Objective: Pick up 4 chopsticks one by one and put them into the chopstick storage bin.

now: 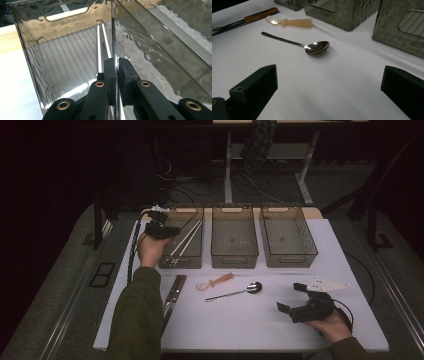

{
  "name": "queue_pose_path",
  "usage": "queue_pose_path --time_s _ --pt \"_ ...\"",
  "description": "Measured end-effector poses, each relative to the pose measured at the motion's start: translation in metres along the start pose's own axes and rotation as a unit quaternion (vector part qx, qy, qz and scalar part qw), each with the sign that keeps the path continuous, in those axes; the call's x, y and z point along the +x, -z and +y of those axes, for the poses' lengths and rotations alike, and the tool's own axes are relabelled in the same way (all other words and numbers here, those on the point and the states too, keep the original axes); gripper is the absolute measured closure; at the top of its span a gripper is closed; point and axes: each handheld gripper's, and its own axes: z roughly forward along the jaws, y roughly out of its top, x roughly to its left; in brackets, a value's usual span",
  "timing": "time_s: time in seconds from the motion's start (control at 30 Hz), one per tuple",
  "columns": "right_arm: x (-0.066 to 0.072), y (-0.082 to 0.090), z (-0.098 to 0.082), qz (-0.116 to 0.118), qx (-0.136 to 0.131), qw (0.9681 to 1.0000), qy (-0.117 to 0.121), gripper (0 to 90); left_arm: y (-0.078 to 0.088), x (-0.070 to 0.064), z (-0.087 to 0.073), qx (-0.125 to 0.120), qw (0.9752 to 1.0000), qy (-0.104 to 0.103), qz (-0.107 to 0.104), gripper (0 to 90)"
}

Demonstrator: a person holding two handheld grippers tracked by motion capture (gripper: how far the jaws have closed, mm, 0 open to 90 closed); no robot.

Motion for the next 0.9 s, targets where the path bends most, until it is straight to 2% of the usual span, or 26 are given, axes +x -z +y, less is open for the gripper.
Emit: queue_pose_path --time_s 0.23,0.33,0.43,0.53,0.7,0.77,0.83,0.9 --pt "-0.001 -0.001 0.000 0.001 0.002 1.0000 -0.002 0.4 -0.008 0.005 0.002 -0.005 0.9999 0.014 -0.001 84.3" --pt "-0.002 0.000 0.000 0.003 0.001 1.0000 -0.003 0.4 -0.011 0.004 0.002 0.003 0.9999 0.011 0.005 83.2" --pt "-0.002 0.000 0.000 0.003 0.000 1.0000 -0.003 0.4 -0.008 0.004 0.003 -0.008 0.9997 0.022 0.006 68.4" --pt "-0.001 0.001 0.000 0.002 -0.001 1.0000 -0.003 0.4 -0.003 0.001 0.004 -0.010 0.9998 0.014 0.006 64.6" --pt "0.000 0.000 0.000 0.002 0.000 1.0000 0.000 0.4 0.010 -0.010 0.006 -0.014 0.9998 -0.008 -0.014 55.6" --pt "0.000 0.000 0.000 0.002 0.001 1.0000 0.001 0.4 0.016 -0.015 0.004 -0.018 0.9989 -0.006 -0.044 52.3" --pt "0.000 -0.001 0.001 0.002 0.002 1.0000 0.002 0.4 0.022 -0.021 0.003 -0.017 0.9983 -0.027 -0.049 49.4" --pt "-0.001 -0.002 0.001 0.001 0.004 1.0000 0.003 0.4 0.029 -0.026 0.000 -0.019 0.9973 -0.035 -0.062 46.8"
